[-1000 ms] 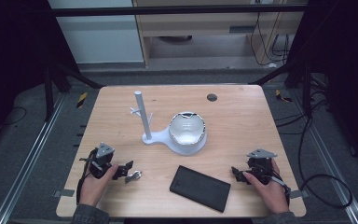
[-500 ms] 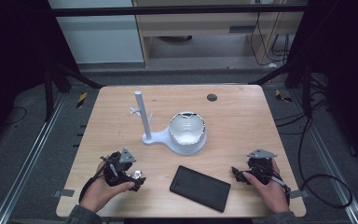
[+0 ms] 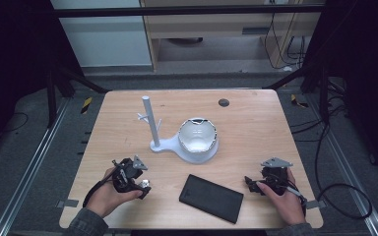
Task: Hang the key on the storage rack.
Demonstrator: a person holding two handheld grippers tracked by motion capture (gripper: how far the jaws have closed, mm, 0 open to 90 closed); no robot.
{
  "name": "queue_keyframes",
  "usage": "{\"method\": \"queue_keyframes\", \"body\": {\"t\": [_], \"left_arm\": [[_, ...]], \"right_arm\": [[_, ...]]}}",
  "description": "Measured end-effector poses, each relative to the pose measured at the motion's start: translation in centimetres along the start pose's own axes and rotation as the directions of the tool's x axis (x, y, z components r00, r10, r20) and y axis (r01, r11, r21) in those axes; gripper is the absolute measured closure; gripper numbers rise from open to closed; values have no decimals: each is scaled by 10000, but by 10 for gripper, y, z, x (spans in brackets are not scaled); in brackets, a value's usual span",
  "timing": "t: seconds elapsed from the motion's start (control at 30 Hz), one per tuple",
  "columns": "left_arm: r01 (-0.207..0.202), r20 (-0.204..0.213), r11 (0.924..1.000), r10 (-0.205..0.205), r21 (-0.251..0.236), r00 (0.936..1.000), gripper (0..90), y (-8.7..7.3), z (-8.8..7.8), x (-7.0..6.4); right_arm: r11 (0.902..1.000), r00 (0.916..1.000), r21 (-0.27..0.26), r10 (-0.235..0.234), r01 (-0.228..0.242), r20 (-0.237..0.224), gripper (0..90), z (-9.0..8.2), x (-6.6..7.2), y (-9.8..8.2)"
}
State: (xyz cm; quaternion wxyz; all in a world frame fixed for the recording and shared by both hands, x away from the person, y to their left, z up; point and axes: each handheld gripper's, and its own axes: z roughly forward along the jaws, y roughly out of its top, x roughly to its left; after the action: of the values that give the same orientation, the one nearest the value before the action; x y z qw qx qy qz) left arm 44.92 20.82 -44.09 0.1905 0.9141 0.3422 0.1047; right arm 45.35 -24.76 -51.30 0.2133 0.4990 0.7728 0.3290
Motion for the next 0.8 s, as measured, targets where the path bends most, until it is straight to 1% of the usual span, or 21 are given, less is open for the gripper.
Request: {"method": "queue_keyframes", "body": {"t": [0.03, 0.07, 0.17, 0.2, 0.23, 0.3, 0.37, 0.47, 0.67, 0.7, 0.8], "left_arm": [[36, 153, 10000, -36, 54, 9999, 303, 0, 0, 1], [-9, 308, 9997, 2, 237, 9995, 325, -1, 1, 1], [-172, 190, 9983, 162, 550, 9997, 346, -2, 6, 1], [-236, 194, 9978, 224, 620, 9996, 367, -2, 7, 2], [-237, 197, 9979, 226, 607, 9996, 385, -2, 9, 3], [-274, 349, 9975, 251, 647, 9991, 436, -2, 12, 6], [-374, 446, 9961, 339, 793, 9984, 477, -3, 16, 8], [-362, 442, 9954, 324, 890, 9985, 525, -4, 18, 9], [-274, 306, 9955, 247, 910, 9992, 576, -5, 19, 12], [-223, 344, 9955, 191, 922, 9992, 589, -5, 19, 13], [-276, 424, 9946, 235, 996, 9988, 623, -6, 21, 14]], "right_arm": [[10000, 10000, -1, 2, -2, -1, 4, 0, 0, 0], [10000, 10000, -7, -10, 10, -14, 4, 0, 0, 0], [10000, 10000, -9, -44, 44, 8, 4, 0, 0, 0], [10000, 10000, -9, -47, 47, 11, 4, 0, 0, -1], [10000, 10000, -8, -42, 42, 9, 4, 0, 0, 0], [10000, 10000, -6, -64, 64, 19, 4, 0, 0, -1], [10000, 10000, -10, -46, 46, 9, 4, 0, 0, 0], [10000, 10000, -7, -39, 39, 4, 4, 0, 0, 0], [10000, 10000, -5, -64, 64, 15, 4, 0, 0, 0], [10000, 10000, -11, -48, 48, 5, 4, 0, 0, 0], [10000, 10000, -9, -43, 43, 5, 4, 0, 0, 0]]}}
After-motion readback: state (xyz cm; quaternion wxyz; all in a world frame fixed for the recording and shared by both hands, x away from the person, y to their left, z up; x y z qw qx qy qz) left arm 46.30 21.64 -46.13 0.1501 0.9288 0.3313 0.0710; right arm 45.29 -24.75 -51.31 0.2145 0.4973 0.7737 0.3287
